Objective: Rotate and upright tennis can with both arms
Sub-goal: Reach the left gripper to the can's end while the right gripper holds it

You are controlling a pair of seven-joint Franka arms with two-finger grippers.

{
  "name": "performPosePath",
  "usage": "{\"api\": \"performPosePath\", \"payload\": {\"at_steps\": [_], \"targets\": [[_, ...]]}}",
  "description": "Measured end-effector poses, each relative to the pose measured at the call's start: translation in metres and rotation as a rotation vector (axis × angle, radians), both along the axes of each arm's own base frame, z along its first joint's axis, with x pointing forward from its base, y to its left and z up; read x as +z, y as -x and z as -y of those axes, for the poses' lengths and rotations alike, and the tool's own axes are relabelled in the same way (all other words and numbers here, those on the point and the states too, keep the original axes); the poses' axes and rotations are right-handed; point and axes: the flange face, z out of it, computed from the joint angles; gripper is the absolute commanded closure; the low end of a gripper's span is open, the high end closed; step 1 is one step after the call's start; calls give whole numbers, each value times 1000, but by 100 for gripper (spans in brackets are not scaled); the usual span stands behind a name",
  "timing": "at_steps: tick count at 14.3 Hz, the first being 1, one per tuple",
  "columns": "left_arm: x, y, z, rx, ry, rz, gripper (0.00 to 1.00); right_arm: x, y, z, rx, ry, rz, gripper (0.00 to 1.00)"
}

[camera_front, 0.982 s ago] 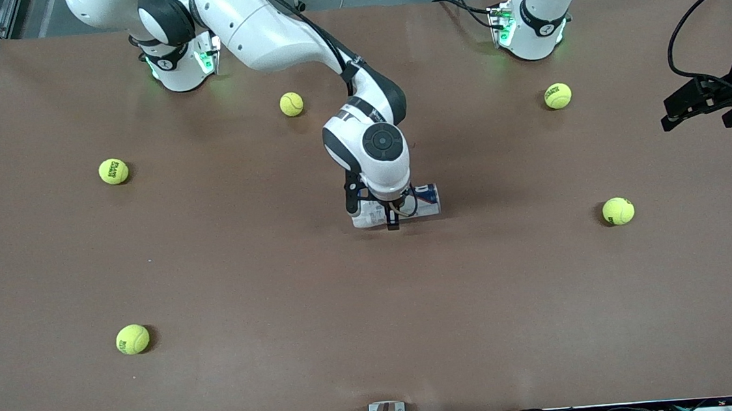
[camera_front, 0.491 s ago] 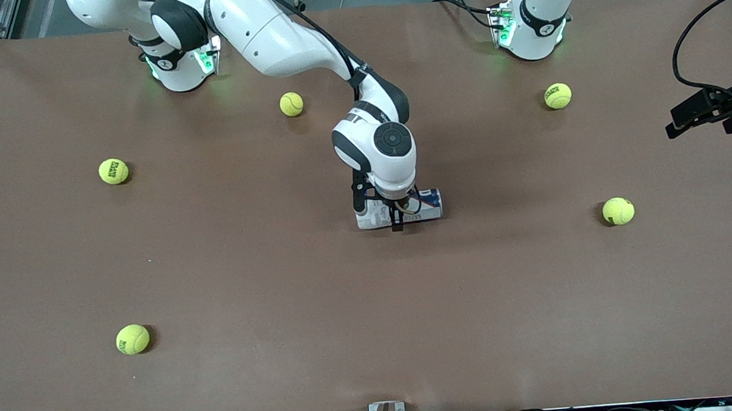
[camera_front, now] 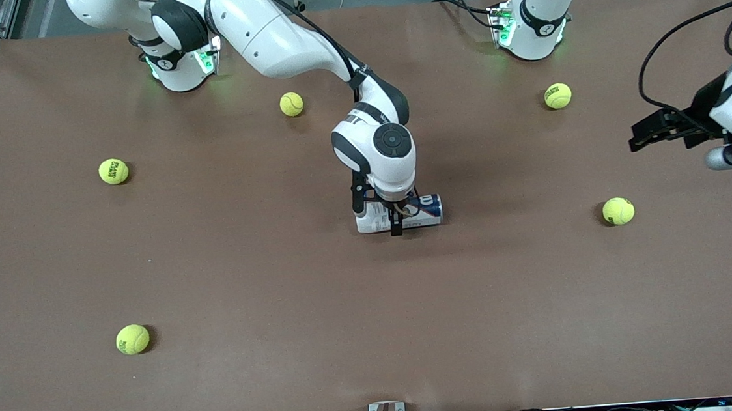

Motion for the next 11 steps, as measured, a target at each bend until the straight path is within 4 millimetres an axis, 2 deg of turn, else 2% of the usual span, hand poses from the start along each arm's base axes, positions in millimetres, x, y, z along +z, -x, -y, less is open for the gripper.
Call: {"api": "performPosePath", "payload": {"at_steps": [2, 5, 8, 11], "targets": [[-11, -2, 25, -13, 71, -28, 0, 6, 0, -2, 1, 2, -3, 0], [-47, -17, 46, 3, 185, -90, 0, 28, 0, -7, 6, 18, -20, 0], [-93, -27, 59, 36, 308, -176, 0, 65, -4, -10, 8, 7, -11, 0], [-148, -30, 68, 81, 390, -206, 0, 97, -15, 3, 63, 18, -17, 0]]}}
